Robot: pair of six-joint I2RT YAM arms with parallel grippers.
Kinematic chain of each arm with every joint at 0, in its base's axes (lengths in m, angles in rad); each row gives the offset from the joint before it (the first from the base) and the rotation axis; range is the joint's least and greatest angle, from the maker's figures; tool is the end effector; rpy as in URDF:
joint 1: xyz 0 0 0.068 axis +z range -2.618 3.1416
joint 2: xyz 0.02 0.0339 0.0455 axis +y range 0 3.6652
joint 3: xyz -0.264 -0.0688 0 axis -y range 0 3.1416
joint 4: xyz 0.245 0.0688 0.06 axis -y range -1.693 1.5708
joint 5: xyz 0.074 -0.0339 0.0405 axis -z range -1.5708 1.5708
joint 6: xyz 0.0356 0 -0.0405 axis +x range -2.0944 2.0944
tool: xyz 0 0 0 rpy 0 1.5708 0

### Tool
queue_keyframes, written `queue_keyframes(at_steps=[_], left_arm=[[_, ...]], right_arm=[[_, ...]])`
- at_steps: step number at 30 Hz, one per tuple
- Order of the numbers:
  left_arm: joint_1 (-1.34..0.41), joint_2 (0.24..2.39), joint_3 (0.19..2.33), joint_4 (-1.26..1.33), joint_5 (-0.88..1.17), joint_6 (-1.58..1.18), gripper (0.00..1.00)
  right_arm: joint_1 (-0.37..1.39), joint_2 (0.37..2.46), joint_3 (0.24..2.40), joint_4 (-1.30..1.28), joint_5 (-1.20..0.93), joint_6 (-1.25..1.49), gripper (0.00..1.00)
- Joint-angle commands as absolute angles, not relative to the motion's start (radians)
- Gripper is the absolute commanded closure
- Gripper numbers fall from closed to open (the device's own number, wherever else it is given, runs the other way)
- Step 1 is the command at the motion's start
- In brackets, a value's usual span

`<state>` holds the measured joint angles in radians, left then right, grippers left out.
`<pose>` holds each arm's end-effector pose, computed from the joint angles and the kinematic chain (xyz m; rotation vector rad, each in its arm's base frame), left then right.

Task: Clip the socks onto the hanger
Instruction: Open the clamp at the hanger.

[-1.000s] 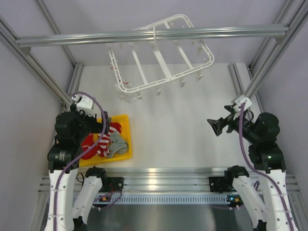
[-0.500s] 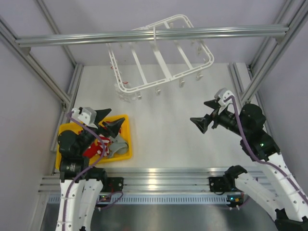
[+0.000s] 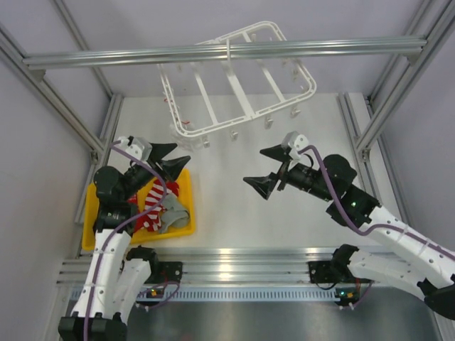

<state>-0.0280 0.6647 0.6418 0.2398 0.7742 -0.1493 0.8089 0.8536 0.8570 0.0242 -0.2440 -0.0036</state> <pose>0.1549 -0.0292 0.3521 0.5764 1.3305 -0.6676 0.1317 0.1505 0.3763 -0.8127 1.3819 0.8201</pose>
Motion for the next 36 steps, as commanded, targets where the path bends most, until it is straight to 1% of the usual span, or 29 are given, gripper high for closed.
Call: queue_keyframes(at_steps=[1,7,12,18,24,26,30,36], left_arm=[[-0.025,0.698,0.696,0.388,0.819,-0.126,0.37],[-0.025,0.739,0.696,0.445,0.816,-0.117,0.39],[-0.025,0.758,0.692,0.489,0.827,-0.106,0.43],[-0.026,0.798,0.673,0.602,0.827,-0.126,0.43],[-0.026,0.844,0.689,0.635,0.830,-0.135,0.46],[-0.026,0.853,0.693,0.637,0.848,-0.133,0.49],[-0.026,0.841,0.704,0.605,0.891,-0.115,0.63],[-0.026,0.773,0.710,0.502,0.922,-0.075,0.72]], right_arm=[[0.885,0.876,0.882,0.205,-0.161,-0.025,0.00],[0.977,0.946,0.890,0.350,-0.043,-0.020,0.03],[1.048,0.999,0.908,0.429,-0.020,-0.026,0.05],[1.083,1.045,0.916,0.475,-0.006,-0.008,0.07],[1.091,1.075,0.942,0.502,0.024,-0.006,0.09],[1.091,1.095,0.962,0.497,0.061,0.046,0.10],[1.095,1.124,0.989,0.512,0.090,0.075,0.11],[1.097,1.167,1.049,0.500,0.109,0.127,0.12]])
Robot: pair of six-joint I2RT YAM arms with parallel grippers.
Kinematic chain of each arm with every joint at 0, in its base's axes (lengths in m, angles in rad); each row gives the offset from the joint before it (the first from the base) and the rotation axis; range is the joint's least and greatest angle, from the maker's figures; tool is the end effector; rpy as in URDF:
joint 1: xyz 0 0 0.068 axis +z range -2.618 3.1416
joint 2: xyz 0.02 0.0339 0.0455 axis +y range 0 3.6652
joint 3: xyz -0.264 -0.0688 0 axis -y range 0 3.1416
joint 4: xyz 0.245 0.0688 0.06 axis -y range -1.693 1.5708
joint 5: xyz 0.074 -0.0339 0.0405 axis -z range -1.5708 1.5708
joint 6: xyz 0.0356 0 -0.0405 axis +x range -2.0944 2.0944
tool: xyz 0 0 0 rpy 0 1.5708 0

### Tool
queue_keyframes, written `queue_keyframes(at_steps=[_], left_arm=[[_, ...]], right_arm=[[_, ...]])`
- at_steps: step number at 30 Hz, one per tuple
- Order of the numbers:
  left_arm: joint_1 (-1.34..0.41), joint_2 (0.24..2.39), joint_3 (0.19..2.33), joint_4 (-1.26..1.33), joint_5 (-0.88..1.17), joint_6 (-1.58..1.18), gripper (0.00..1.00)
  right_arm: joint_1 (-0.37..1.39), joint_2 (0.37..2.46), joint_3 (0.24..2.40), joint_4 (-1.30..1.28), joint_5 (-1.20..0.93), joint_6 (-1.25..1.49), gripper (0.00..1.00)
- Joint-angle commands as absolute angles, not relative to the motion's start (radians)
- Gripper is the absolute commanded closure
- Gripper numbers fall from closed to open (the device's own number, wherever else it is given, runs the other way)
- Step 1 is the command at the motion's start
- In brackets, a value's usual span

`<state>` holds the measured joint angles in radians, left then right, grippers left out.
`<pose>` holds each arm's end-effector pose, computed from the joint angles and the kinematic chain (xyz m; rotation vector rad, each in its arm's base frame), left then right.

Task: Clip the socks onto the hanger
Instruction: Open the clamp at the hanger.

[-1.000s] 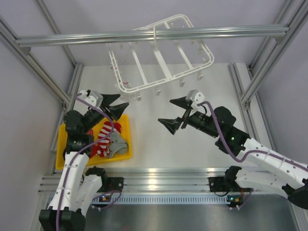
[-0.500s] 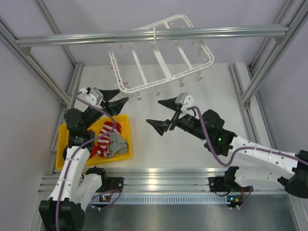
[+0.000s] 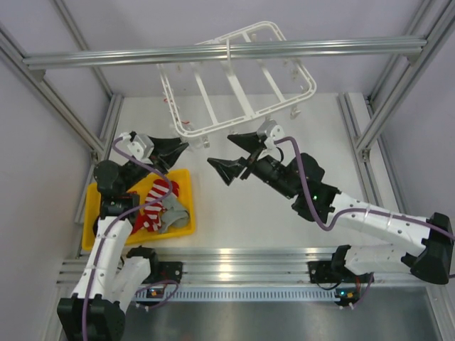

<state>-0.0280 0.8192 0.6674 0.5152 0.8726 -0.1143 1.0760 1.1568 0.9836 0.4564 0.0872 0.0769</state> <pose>0.1807 -0.0323 0.3631 0.7172 1.1662 -0.6444 0.1312 0.2367 0.4027 -0.5753 1.2172 0.9270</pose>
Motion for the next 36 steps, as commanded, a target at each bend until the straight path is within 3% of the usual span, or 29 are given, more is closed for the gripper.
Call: queue_keyframes(at_steps=[1,5,11,25,36], left_arm=[[-0.026,0.753,0.710,0.482,0.928,-0.057,0.76],[-0.026,0.710,0.712,0.391,0.940,-0.022,0.90],[-0.026,0.678,0.735,0.267,0.977,0.032,1.00],[-0.026,0.666,0.804,0.098,1.117,0.080,1.00],[-0.026,0.710,0.877,0.005,1.108,0.106,1.00]], right_arm=[[1.097,1.170,1.057,0.497,0.109,0.135,0.12],[1.103,1.173,1.068,0.482,0.106,0.166,0.12],[1.121,1.180,1.063,0.466,0.078,0.216,0.11],[1.164,1.246,1.075,0.472,0.207,0.344,0.05],[1.163,1.307,1.143,0.476,0.229,0.439,0.06]])
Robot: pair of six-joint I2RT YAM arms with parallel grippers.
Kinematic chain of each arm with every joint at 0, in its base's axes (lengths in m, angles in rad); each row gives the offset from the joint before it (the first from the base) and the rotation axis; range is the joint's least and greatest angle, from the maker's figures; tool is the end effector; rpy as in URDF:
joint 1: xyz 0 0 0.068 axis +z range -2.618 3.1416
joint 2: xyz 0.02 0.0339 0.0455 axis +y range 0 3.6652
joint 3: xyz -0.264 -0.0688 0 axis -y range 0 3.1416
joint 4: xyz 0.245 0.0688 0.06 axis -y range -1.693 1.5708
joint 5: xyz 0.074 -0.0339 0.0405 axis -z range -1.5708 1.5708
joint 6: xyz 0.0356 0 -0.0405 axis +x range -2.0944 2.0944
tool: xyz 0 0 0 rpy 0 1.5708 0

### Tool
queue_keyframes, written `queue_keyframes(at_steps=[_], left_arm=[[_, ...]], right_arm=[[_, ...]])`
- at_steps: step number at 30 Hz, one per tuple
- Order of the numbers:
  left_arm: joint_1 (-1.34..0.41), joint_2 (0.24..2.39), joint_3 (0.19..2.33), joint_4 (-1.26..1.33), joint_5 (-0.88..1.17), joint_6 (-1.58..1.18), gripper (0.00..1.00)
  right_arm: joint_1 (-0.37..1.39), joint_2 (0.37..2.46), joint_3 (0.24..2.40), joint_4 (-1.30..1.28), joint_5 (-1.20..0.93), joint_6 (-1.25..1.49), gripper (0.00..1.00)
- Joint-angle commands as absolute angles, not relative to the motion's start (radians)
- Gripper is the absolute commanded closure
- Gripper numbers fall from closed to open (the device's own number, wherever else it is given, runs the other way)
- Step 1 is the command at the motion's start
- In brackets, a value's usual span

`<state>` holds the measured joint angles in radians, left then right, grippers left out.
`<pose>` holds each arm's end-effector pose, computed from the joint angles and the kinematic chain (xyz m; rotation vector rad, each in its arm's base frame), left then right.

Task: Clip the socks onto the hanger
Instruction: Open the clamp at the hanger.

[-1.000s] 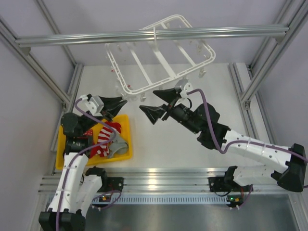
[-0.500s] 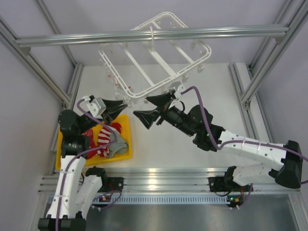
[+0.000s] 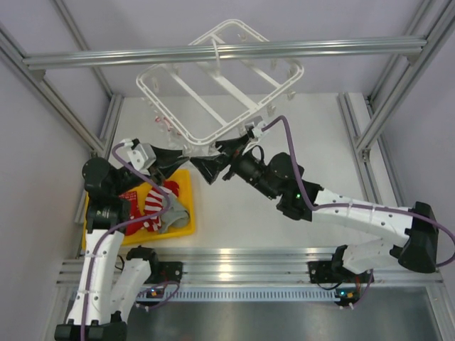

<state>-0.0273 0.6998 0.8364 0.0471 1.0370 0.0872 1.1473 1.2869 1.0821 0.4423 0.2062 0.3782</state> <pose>0.1423 -0.0345 0.3932 0.9265 1.1969 -0.6668 0.1315 0.2741 0.4015 -0.3598 1.3869 1.1412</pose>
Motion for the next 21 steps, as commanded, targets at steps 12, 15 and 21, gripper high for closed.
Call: queue_keyframes(at_steps=[12,15,21], left_arm=[[-0.029,0.739,0.900,-0.037,1.103,0.120,1.00],[-0.031,0.741,0.899,-0.041,1.106,0.121,1.00],[-0.031,0.744,0.897,-0.060,1.106,0.136,1.00]], right_arm=[[1.149,1.416,1.241,0.492,0.225,0.505,0.11],[1.149,1.437,1.253,0.489,0.225,0.518,0.15],[1.129,1.408,1.235,0.338,0.276,0.600,0.10]])
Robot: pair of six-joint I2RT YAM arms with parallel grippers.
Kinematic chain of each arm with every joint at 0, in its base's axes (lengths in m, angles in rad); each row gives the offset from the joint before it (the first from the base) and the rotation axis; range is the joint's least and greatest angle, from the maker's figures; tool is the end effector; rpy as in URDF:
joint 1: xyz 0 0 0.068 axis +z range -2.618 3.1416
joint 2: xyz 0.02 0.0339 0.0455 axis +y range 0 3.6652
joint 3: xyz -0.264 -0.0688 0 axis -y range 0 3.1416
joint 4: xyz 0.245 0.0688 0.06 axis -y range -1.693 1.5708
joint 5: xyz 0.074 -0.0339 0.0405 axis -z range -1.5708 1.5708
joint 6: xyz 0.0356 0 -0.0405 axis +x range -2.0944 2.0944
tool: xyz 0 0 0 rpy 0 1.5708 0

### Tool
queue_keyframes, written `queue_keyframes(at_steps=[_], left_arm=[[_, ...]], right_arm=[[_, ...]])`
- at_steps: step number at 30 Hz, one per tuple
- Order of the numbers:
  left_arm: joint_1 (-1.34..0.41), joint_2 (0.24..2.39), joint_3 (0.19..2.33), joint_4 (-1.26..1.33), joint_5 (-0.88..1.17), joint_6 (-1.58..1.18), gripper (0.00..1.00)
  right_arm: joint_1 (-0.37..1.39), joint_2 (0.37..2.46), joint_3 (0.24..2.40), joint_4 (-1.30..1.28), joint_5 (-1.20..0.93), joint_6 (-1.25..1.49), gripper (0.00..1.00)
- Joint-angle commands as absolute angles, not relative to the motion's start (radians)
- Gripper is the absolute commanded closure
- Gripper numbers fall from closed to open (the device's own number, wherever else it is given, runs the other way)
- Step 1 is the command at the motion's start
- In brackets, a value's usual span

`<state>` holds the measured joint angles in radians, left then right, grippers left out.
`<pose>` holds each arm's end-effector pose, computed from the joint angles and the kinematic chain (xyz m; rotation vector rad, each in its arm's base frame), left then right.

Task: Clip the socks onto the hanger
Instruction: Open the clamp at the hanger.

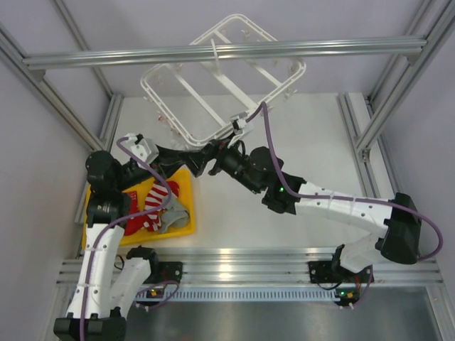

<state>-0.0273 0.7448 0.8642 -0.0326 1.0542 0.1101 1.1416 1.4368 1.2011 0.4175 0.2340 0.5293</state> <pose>0.1523 -0.0351 0.3891 0.9312 1.2656 -0.7115 0.1506 0.3092 0.3959 -0.2492 1.4877 1.2121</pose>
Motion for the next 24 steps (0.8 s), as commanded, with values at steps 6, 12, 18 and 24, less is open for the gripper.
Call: queue_keyframes(at_steps=[6,12,18,24], left_arm=[[-0.031,0.750,0.894,-0.064,1.098,0.147,1.00],[-0.031,0.767,0.916,-0.064,1.092,0.138,1.00],[-0.032,0.778,0.927,-0.064,1.083,0.110,1.00],[-0.032,0.764,0.930,-0.064,1.117,0.106,1.00]], right_arm=[[1.115,1.256,1.065,0.252,0.261,0.598,0.07],[1.124,1.181,0.993,0.293,0.050,0.554,0.06],[1.209,1.215,1.046,0.456,0.062,0.477,0.08],[1.218,1.284,1.147,0.376,0.299,0.515,0.15]])
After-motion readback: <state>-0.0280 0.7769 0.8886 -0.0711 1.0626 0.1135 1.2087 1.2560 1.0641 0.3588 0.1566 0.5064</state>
